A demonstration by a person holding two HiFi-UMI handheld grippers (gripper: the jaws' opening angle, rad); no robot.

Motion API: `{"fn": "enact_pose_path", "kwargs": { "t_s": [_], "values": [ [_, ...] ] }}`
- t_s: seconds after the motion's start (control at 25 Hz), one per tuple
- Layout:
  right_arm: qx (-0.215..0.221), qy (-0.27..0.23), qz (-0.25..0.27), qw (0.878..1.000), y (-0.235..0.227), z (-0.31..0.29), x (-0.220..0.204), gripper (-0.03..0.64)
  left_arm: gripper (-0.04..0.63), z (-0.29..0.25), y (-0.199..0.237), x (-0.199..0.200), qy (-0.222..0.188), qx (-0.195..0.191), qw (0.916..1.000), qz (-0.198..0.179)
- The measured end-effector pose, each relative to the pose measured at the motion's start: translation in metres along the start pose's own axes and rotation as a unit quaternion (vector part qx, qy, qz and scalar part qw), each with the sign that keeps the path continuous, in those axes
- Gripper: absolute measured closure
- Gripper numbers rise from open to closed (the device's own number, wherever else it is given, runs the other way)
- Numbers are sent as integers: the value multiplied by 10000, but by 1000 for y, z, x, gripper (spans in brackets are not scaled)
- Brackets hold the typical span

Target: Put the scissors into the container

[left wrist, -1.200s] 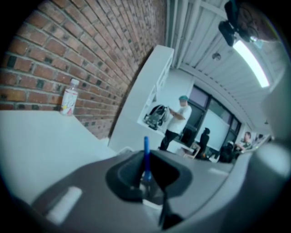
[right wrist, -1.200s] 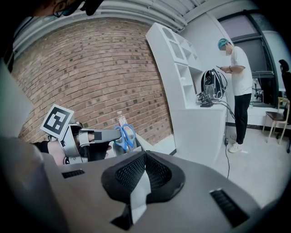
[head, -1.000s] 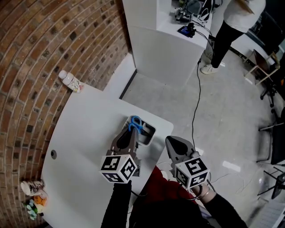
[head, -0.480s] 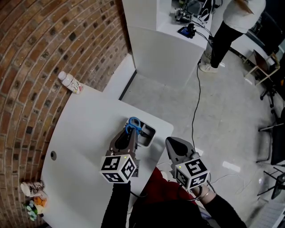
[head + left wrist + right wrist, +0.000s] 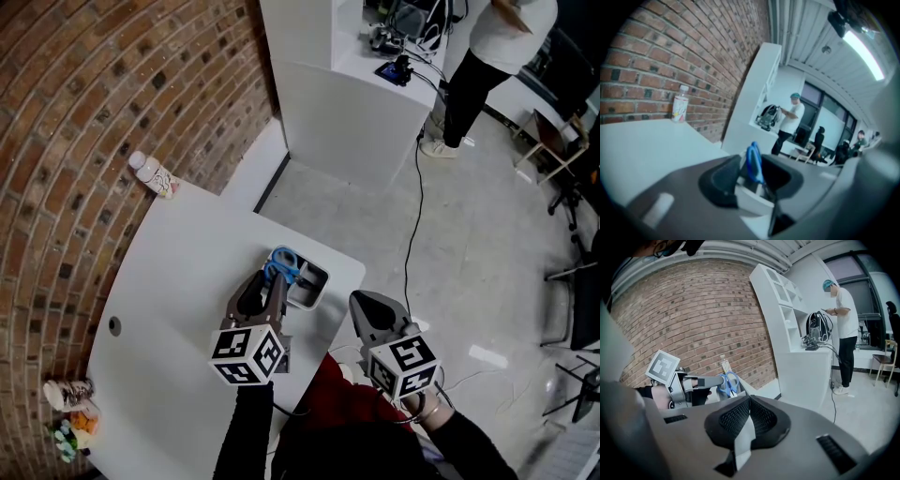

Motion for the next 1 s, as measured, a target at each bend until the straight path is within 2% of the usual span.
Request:
{"fn": "enact_pose_path", "kwargs": {
  "t_s": [0.32,0.64,1.0],
  "values": [
    [-3,-53,18,10000,4,11,-3,607,462,17,-3,-1,-140,86,9999,48],
    [24,-160,35,9999,11,24,-6,608,465,37,-11,-14,-113,135,9998,-3],
    [63,-296,102,9995,14,48,-13,608,548,64,-27,-32,-127,336,9993,-114]
  ]
}}
Point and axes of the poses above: the fingertips, and each gripper's own axes: z backward along the fingers, y to its left, x out of its top, the point moved 5 cm from there along z, backward along the fingers, and after that the axes turned 10 degrees about y, right-handed, at the moved point
